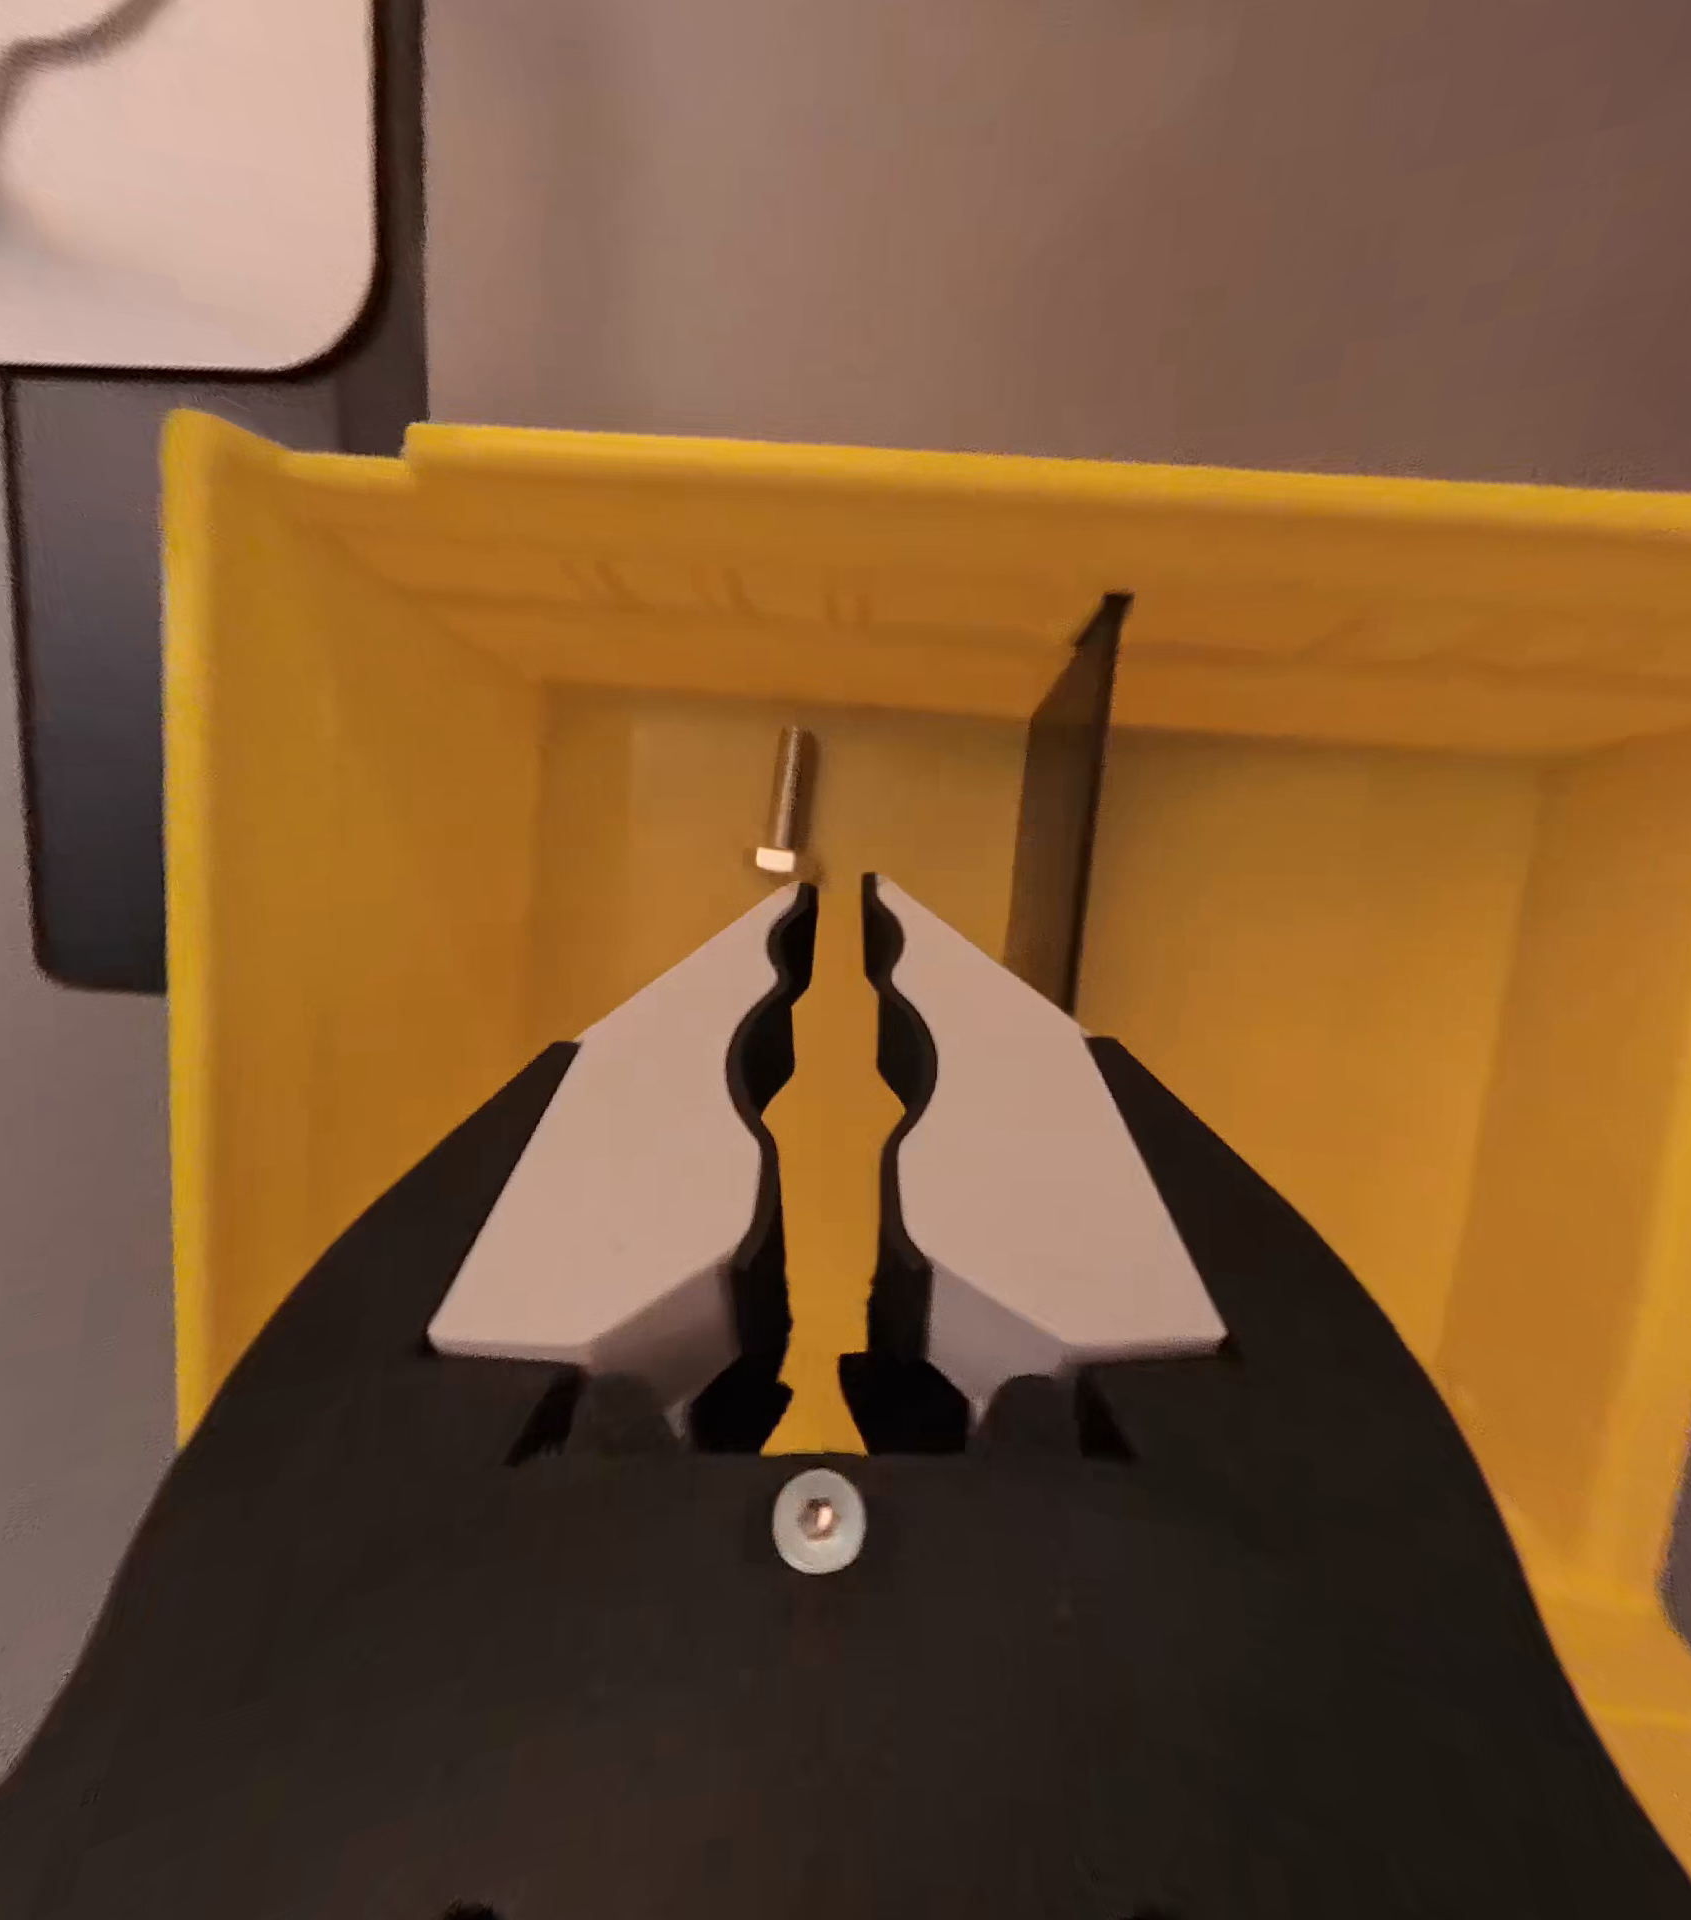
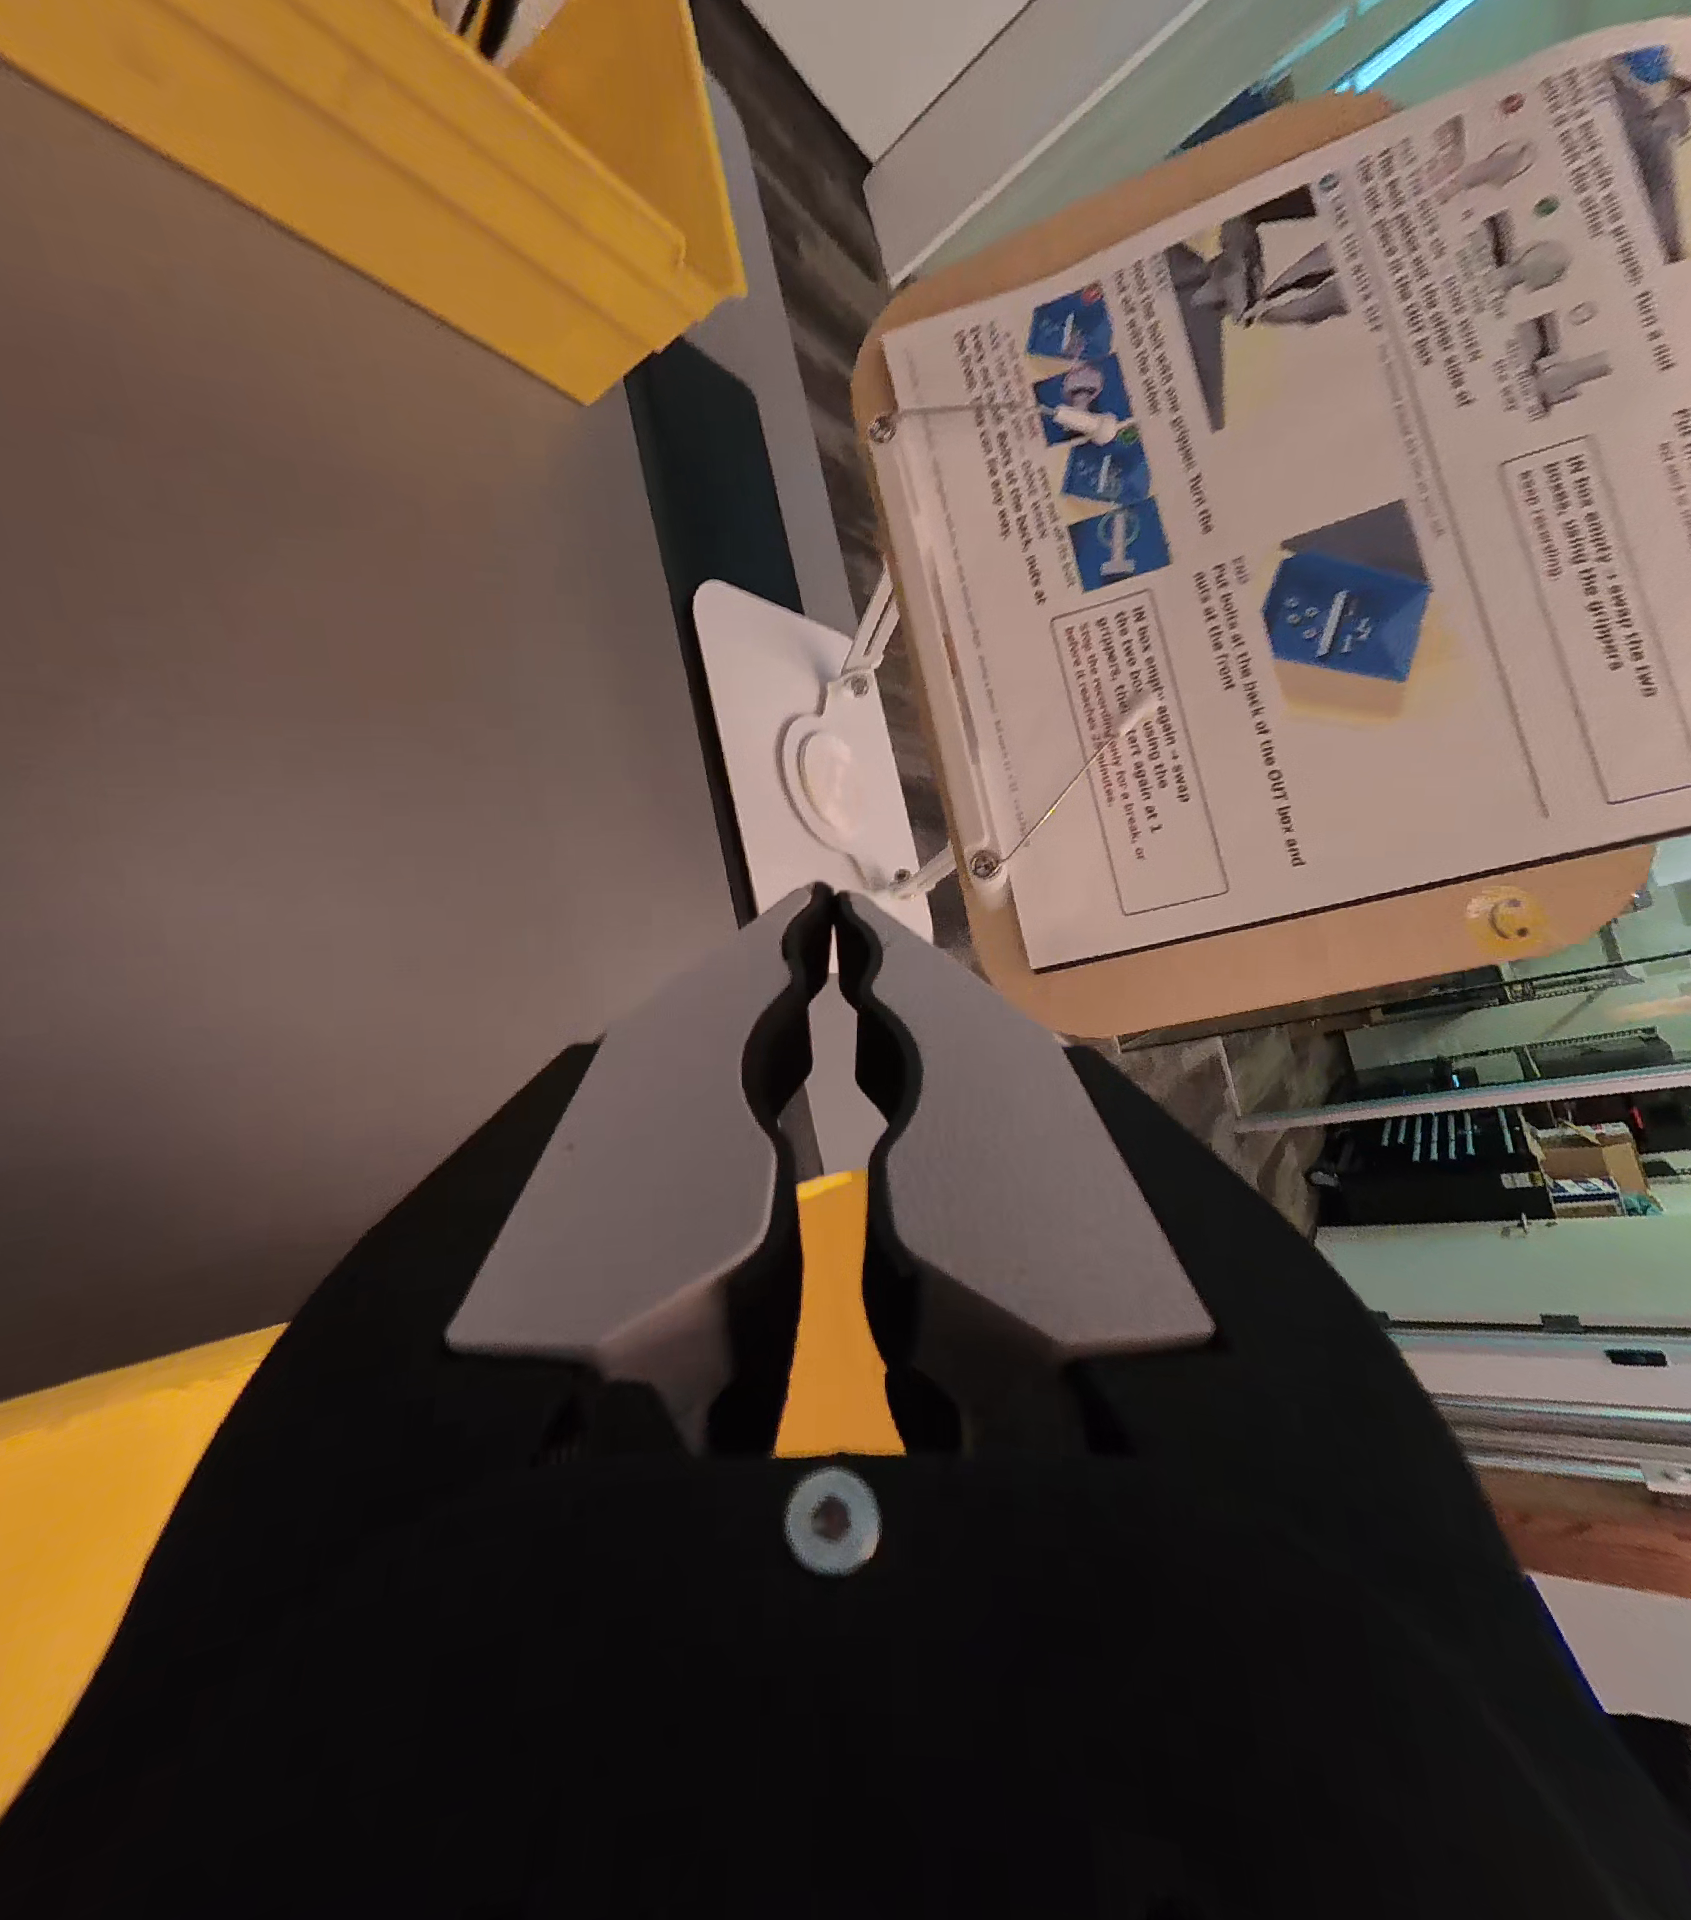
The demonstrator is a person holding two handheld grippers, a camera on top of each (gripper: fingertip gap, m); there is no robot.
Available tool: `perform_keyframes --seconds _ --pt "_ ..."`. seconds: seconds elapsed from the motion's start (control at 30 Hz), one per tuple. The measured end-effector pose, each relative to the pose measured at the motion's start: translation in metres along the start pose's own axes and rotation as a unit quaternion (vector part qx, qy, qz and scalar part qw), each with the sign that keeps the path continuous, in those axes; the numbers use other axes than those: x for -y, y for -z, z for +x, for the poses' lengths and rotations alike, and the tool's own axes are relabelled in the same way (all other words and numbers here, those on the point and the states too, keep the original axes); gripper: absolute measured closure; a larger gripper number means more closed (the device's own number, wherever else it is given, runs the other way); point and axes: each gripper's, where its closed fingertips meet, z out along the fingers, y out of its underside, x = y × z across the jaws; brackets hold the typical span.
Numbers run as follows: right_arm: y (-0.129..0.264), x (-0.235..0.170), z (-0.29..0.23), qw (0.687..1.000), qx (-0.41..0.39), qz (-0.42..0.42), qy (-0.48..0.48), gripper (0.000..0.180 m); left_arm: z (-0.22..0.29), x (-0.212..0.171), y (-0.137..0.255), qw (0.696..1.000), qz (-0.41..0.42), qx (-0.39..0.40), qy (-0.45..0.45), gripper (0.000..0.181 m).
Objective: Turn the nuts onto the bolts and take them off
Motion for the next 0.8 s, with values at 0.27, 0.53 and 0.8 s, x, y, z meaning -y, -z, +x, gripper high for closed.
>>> perform_keyframes --seconds 0.27,0.53,0.8 --pt "-0.011 -0.016 -0.005 0.999 0.009 -0.030 0.004 0.180 -0.015 -0.005 -0.040 0.998 -0.031 -0.018 -0.057 0.149" --pt "-0.012 -0.020 -0.007 0.999 0.010 -0.042 0.012 0.180 -0.019 -0.024 -0.060 0.994 -0.089 -0.025 -0.065 0.162" --pt "-0.002 -0.017 0.002 1.000 -0.002 -0.029 0.004 0.180 -0.019 -0.026 -0.024 0.995 -0.095 0.025 -0.025 0.164"
